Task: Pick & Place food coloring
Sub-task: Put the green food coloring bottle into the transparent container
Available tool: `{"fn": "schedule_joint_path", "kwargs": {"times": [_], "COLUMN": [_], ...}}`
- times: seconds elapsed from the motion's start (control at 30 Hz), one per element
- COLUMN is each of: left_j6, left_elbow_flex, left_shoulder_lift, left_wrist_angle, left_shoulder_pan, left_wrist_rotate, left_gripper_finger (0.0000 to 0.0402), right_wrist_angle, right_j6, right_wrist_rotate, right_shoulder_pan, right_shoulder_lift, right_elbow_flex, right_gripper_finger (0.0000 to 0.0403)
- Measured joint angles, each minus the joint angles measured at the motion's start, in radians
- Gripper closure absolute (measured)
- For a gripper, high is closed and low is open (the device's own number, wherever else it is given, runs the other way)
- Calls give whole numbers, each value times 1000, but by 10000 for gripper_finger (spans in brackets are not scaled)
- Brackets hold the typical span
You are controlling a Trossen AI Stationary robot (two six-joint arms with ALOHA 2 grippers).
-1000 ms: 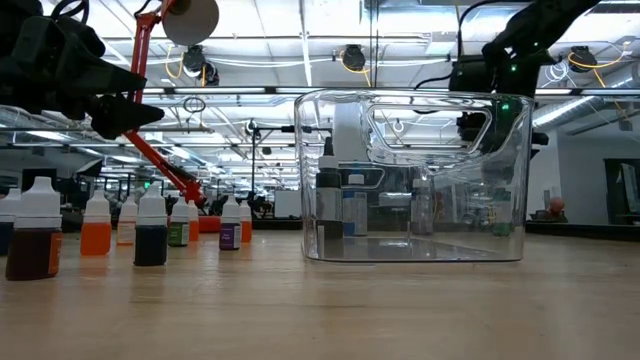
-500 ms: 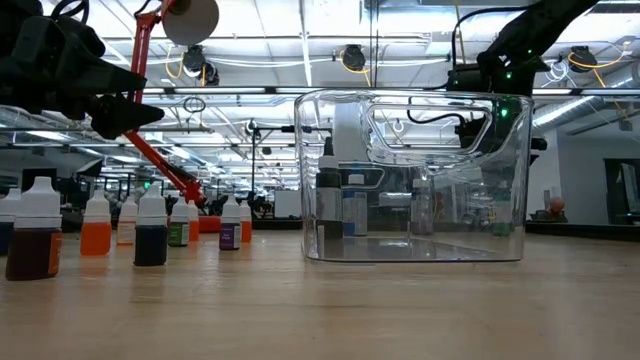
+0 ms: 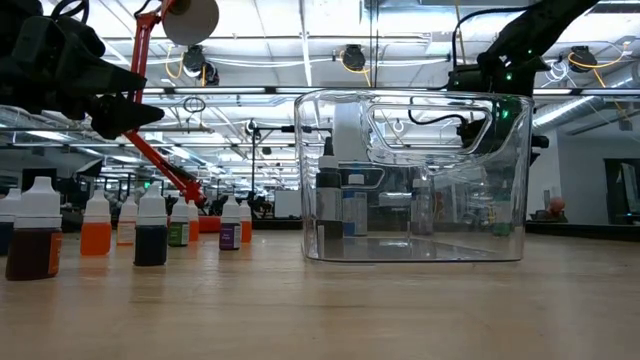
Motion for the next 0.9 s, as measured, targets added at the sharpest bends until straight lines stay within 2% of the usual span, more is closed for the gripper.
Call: {"fn": "schedule_joint_path", "kwargs": {"times": [0.17,0.23,0.43,0.6,0.77,0.9], "left_j6": [0,0,0,0,0,0], "left_elbow_flex": [0,0,0,0,0,0], "left_shoulder_lift": [0,0,0,0,0,0], "left_wrist_angle": [0,0,0,0,0,0], "left_shoulder_pan": [0,0,0,0,0,0], "left_wrist_rotate": [0,0,0,0,0,0], "left_gripper_finger": [36,36,36,36,36,36], "right_wrist_angle": [20,25,25,13,-40,-48], "right_j6": [-25,-45,-92,-86,-36,8], "right_wrist_rotate": [-3,-3,-6,-76,-80,-76], "right_shoulder_pan": [0,0,12,80,199,361], "right_shoulder_lift": [-3,0,-7,-74,-155,-179], "right_elbow_flex": [4,4,3,29,133,245], "right_gripper_finger": [279,295,295,295,295,295]}}
